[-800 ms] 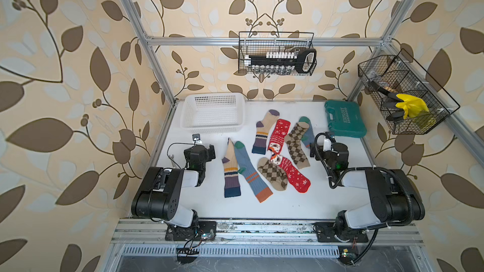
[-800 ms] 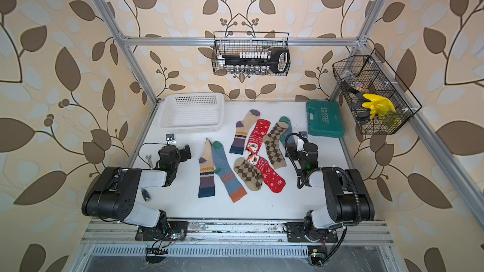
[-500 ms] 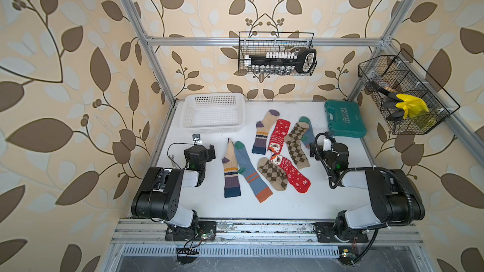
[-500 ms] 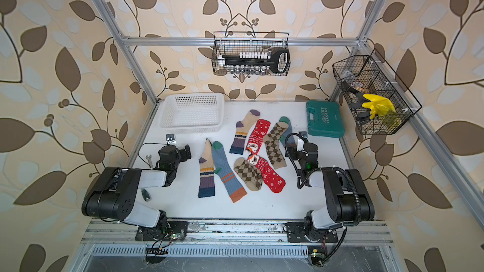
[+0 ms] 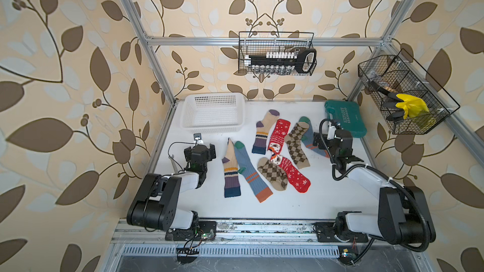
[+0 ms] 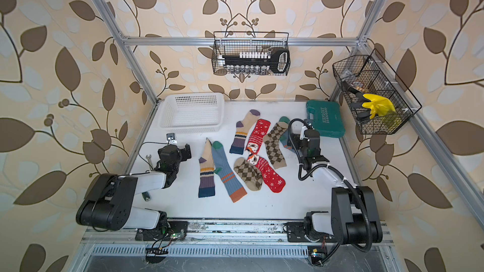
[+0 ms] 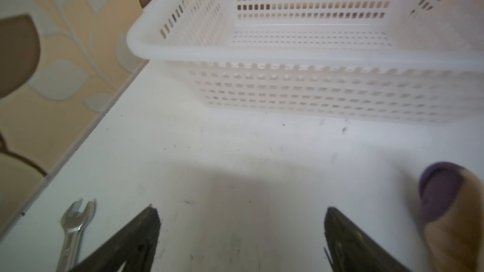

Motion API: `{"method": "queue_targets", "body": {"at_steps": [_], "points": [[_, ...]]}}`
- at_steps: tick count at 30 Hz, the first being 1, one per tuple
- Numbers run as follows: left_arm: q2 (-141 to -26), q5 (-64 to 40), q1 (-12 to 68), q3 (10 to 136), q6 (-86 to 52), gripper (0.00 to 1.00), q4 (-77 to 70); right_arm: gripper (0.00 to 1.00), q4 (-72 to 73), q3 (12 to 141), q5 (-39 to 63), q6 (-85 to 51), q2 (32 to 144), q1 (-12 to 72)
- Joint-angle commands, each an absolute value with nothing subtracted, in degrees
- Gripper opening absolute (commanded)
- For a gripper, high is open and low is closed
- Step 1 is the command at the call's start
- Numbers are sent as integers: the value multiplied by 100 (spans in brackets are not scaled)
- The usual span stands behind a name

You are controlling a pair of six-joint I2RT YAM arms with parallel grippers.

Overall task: Place the socks together as a pair
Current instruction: Move the bin to the center of the board.

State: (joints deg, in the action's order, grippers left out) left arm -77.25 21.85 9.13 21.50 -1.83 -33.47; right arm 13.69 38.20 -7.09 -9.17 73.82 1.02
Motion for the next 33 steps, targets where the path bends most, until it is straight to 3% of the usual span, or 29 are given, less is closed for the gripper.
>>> {"method": "queue_targets", "body": {"at_steps": [1, 4, 9, 14, 22, 28, 33], "points": [[-6750, 2718, 1213, 3123, -559, 99, -1831, 98, -649, 4299, -751, -2266, 7144, 123], [-6304, 2228, 1210, 3707, -1529, 99, -771, 98, -360, 4000, -68, -2580, 6971, 93], [-6801, 1304, 1205, 4547, -2190, 99, -229, 86, -26, 3918, 892, -2499, 6860, 100], [-7907, 753, 1220, 5726, -2226, 97, 439, 82, 80, 4054, 972, -2404, 6969, 485], [-9947, 602, 1503, 7836, -2089, 95, 1568, 74, -63, 4788, 996, -2287, 8094, 1118], [-11654, 631, 1799, 10070, -1782, 88, 2745, 73, 331, 4891, 1437, -2247, 8577, 1223], [-12550, 401, 1828, 11289, -1740, 89, 3318, 73, 265, 4994, 1459, -2171, 8668, 1256]]}}
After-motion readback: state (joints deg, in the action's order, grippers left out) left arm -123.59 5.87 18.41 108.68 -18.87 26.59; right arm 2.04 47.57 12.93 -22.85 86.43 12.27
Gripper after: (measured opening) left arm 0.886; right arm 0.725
